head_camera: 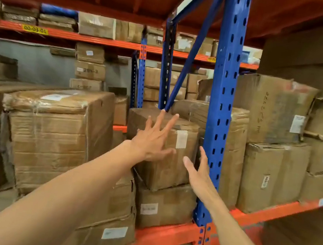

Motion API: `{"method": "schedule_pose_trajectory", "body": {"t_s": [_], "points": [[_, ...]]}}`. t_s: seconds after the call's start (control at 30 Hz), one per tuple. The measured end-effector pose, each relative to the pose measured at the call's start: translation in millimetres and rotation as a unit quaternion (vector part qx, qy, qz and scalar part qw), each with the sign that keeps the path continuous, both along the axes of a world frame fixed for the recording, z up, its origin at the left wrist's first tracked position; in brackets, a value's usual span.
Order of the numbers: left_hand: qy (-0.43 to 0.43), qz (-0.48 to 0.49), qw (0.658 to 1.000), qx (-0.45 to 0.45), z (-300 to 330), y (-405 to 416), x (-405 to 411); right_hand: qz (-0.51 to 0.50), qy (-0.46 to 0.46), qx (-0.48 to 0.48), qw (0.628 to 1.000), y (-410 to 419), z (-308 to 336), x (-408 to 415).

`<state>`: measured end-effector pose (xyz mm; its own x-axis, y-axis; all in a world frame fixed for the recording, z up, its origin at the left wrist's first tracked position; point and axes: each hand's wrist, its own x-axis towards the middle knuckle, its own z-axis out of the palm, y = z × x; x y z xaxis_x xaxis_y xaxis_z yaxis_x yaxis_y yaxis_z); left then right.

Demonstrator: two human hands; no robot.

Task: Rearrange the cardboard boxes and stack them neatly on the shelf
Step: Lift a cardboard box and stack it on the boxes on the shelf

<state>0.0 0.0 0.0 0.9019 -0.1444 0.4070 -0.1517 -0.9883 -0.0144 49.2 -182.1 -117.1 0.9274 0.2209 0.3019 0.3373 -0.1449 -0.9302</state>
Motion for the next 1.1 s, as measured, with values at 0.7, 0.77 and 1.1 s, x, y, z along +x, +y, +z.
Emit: {"method": "schedule_pose_trajectory", "body": {"t_s": [0.7,0.77,1.1], "points": [[-0.115,0.101,0.987,-0.038,-33,67,-17,0.071,0.135,0.235,0.960,68,-41,28],[-0.116,0.097,0.986,-0.063,-37,74,-27,0.047,0.090,0.191,0.976,77,-37,31],[-0.185,0.033,0.967,-0.174,-50,61,-39,-0.031,-0.086,0.116,0.989,33,7,29]]}}
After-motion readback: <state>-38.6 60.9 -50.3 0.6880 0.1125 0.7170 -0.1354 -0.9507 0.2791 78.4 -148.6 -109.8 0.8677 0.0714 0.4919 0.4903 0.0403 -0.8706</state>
